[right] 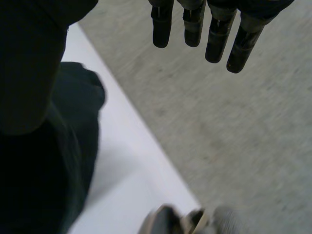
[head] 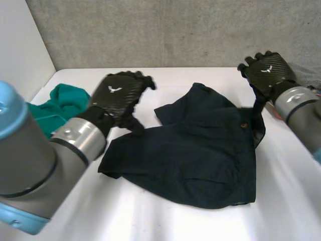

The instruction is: Fold the laundry.

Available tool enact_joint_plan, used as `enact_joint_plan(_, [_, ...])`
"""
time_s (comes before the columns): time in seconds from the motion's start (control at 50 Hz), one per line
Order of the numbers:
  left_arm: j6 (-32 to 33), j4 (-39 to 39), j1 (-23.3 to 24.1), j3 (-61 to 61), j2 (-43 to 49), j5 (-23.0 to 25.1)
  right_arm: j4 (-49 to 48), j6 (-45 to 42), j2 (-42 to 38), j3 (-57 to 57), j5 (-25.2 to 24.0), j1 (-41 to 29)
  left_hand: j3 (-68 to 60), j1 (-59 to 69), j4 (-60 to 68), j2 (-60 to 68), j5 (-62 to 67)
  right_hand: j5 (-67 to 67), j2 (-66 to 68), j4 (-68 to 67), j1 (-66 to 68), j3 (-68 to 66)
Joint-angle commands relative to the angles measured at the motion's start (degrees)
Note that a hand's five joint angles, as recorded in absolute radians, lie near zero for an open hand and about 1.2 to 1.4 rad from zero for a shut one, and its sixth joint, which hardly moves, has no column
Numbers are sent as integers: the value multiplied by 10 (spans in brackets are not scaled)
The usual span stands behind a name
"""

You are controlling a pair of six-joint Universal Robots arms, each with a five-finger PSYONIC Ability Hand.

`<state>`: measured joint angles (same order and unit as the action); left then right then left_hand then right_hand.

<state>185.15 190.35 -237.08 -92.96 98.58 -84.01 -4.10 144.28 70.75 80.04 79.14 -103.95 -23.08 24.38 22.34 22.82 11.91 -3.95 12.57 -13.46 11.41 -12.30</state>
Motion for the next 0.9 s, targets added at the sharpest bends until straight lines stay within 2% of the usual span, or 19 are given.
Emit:
enact_joint_plan(0.02, [102, -87, -53, -36, -22, -3, 218, 18, 82, 13, 8, 2, -11, -2, 18, 13, 23, 22, -8, 17, 4, 5])
enact_joint_plan(0.1, [106, -141, -76, -60, -17, -3, 264, 17, 145, 55, 17, 2, -21, 8, 28, 24, 33, 18, -5, 14, 7, 2])
enact_joint_plan(0.16, [106, -153, -86, -81, -13, -1, 267, 11, 176, 82, 13, 1, -21, 8, 28, 24, 33, 15, -1, 10, 10, -1])
enact_joint_plan(0.28, [112, -97, -98, -106, 38, 1, 270, 3, 211, 160, 8, -2, -19, 6, 27, 22, 31, -15, 29, -20, 41, -32])
enact_joint_plan(0.38, [112, -60, -101, -107, 71, 3, 237, -1, 207, 229, 6, -8, -19, 6, 27, 22, 31, -17, 31, -22, 42, -33])
enact_joint_plan(0.48, [113, -40, -97, -99, 104, 3, 120, 4, 183, 309, 7, -11, -36, 23, 44, 39, 48, -24, 37, -28, 49, -40])
enact_joint_plan(0.56, [114, -14, -95, -93, 133, 2, 51, 10, 146, 339, 11, -12, -123, 110, 131, 126, 135, -29, 42, -33, 54, -45])
enact_joint_plan(0.7, [115, 22, -91, -86, 151, 1, 5, 45, 99, 358, 10, -19, -332, 319, 339, 334, 344, -64, 78, -69, 89, -80])
enact_joint_plan(0.78, [115, 33, -88, -78, 155, -1, -24, 71, 73, 355, 10, -29, -487, 474, 494, 489, 498, -150, 163, -154, 175, -166])
enact_joint_plan(0.8, [115, 33, -87, -74, 155, -1, -37, 76, 65, 355, 11, -30, -565, 552, 573, 568, 577, -235, 248, -240, 260, -251])
enact_joint_plan(0.84, [115, 33, -85, -71, 154, -3, -51, 79, 61, 355, 12, -30, -569, 556, 577, 572, 581, -391, 405, -396, 416, -408])
enact_joint_plan(0.88, [115, 28, -82, -68, 146, -4, -71, 80, 61, 353, 17, -31, -569, 556, 577, 572, 581, -659, 673, -664, 684, -675])
enact_joint_plan(0.9, [116, 27, -82, -66, 144, -4, -76, 80, 64, 350, 21, -31, -569, 556, 577, 572, 581, -661, 674, -665, 686, -677])
